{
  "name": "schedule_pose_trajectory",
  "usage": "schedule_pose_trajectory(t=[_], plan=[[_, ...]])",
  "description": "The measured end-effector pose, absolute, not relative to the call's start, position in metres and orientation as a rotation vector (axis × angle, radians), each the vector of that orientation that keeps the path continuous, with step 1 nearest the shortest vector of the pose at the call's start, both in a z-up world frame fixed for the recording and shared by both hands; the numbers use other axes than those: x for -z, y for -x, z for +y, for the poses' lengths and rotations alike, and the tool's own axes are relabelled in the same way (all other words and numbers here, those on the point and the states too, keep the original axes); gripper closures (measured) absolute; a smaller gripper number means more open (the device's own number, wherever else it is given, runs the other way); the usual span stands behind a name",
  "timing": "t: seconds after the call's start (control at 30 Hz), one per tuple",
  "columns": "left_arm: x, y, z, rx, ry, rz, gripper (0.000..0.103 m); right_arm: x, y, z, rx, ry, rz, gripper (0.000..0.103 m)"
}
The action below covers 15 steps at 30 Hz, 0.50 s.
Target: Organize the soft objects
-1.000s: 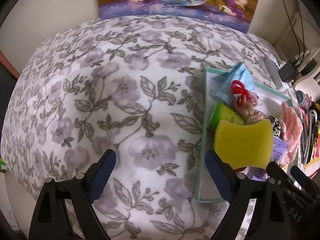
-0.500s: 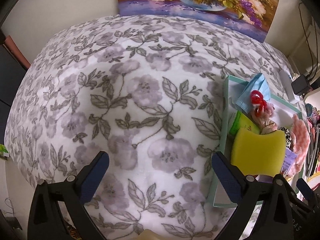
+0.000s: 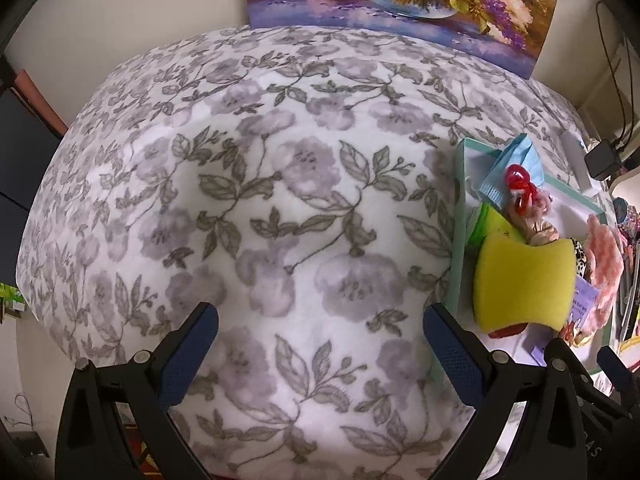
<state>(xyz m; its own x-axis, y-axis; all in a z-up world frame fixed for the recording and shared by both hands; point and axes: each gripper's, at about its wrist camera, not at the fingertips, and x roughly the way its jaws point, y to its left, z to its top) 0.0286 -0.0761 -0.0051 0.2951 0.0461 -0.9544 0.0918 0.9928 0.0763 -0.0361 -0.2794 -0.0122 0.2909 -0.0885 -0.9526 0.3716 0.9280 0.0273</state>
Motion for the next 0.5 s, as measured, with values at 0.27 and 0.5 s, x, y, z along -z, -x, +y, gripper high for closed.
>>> schedule_pose_trajectory(t=[0.27, 0.5], plan=[[0.0, -0.007, -0.067, -0.016, -0.185, 1.242, 0.001, 0.009, 0.047, -0.267, 0.304, -0.241, 1.234, 0.0], [-0.001, 0.009, -0.063, -0.02, -0.23, 1.227, 0.001, 0.006, 0.059, -0.261, 0.299, -0.239, 1.219, 0.0]])
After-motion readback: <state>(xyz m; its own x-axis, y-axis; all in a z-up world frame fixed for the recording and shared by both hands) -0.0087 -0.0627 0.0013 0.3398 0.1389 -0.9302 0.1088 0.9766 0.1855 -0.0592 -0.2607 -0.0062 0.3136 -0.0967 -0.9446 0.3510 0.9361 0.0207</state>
